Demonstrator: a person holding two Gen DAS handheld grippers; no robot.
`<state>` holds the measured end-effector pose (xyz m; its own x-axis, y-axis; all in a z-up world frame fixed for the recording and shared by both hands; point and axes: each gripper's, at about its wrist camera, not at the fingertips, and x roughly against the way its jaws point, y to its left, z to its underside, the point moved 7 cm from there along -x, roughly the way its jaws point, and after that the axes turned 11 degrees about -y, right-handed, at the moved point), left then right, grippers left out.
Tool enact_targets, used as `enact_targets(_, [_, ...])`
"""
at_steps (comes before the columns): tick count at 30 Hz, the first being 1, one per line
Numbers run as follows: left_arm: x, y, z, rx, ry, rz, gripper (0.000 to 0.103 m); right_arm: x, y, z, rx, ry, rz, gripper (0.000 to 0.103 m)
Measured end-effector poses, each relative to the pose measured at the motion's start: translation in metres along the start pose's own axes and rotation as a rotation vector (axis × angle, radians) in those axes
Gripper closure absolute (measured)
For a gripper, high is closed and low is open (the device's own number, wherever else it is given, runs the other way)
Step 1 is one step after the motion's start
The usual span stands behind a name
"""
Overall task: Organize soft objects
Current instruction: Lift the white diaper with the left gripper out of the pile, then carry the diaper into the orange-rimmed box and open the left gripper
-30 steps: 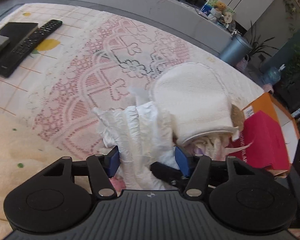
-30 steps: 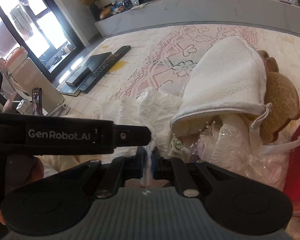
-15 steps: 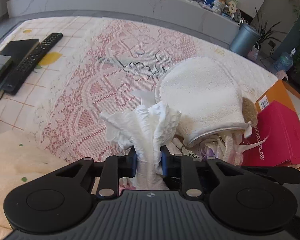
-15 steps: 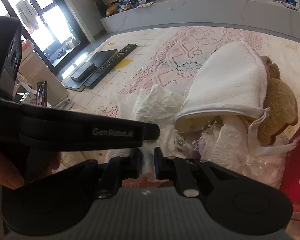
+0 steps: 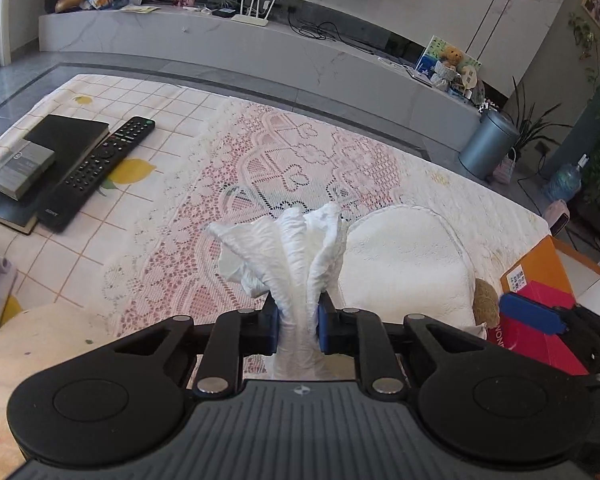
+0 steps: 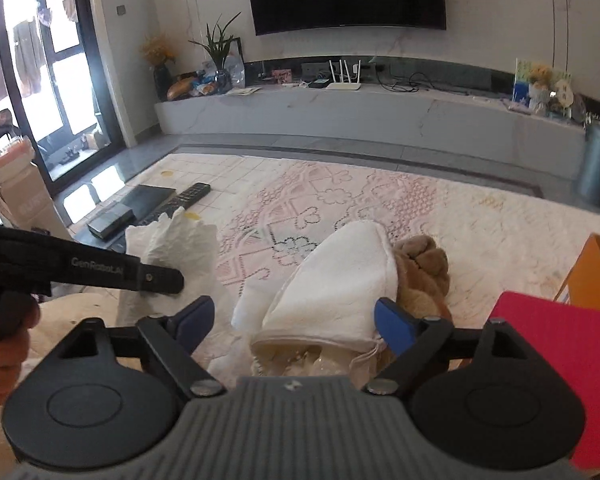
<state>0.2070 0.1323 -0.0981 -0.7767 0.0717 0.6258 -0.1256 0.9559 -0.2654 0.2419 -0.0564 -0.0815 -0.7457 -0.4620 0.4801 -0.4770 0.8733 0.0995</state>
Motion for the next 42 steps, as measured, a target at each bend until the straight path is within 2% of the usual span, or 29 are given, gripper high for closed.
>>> enact_targets(3, [-0.007,0.002,0.005,0.002,0.008,0.001,0.083,-0.021,0.011,0.008,0.12,0.011,0.074,0.013])
enact_targets(7, [-0.013,0.01,0.015,0.014,0.033,0.008,0.083,-0.044,0.018,0.025,0.194,0.052,0.106,0.013])
enact_targets(10, [-0.015,0.013,0.019,0.022,0.04,0.02,0.083,-0.058,0.014,0.04,0.24,0.082,0.152,0.02])
enact_targets(13, [-0.016,0.014,0.022,0.03,0.044,0.024,0.083,-0.058,0.011,0.041,0.25,0.074,0.167,0.039])
enact_targets(16, [-0.015,0.014,0.023,0.039,0.044,0.031,0.083,-0.053,0.0,0.031,0.159,0.072,0.135,0.055])
enact_targets(18, [-0.014,0.012,0.022,0.038,0.041,0.032,0.083,-0.048,-0.006,0.024,0.105,0.068,0.114,0.076])
enact_targets(20, [-0.011,0.01,0.02,0.033,0.033,0.034,0.083,-0.041,-0.012,0.016,0.041,0.054,0.076,0.089])
enact_targets(22, [-0.006,0.006,0.016,0.023,0.019,0.036,0.083,-0.033,-0.016,0.004,-0.013,0.03,0.045,0.095])
enact_targets(28, [0.02,-0.009,-0.006,-0.009,-0.057,0.043,0.083,0.001,-0.025,-0.032,-0.154,-0.052,-0.037,0.097])
enact_targets(35, [0.054,-0.038,-0.03,-0.065,-0.133,0.061,0.083,0.051,-0.041,-0.053,-0.241,-0.151,-0.055,0.097])
enact_targets(39, [0.07,-0.065,-0.037,-0.103,-0.159,0.088,0.083,0.085,-0.056,-0.064,-0.285,-0.221,-0.077,0.097])
enact_targets(42, [0.078,-0.093,-0.038,-0.137,-0.167,0.134,0.083,0.111,-0.069,-0.07,-0.286,-0.263,-0.06,0.097])
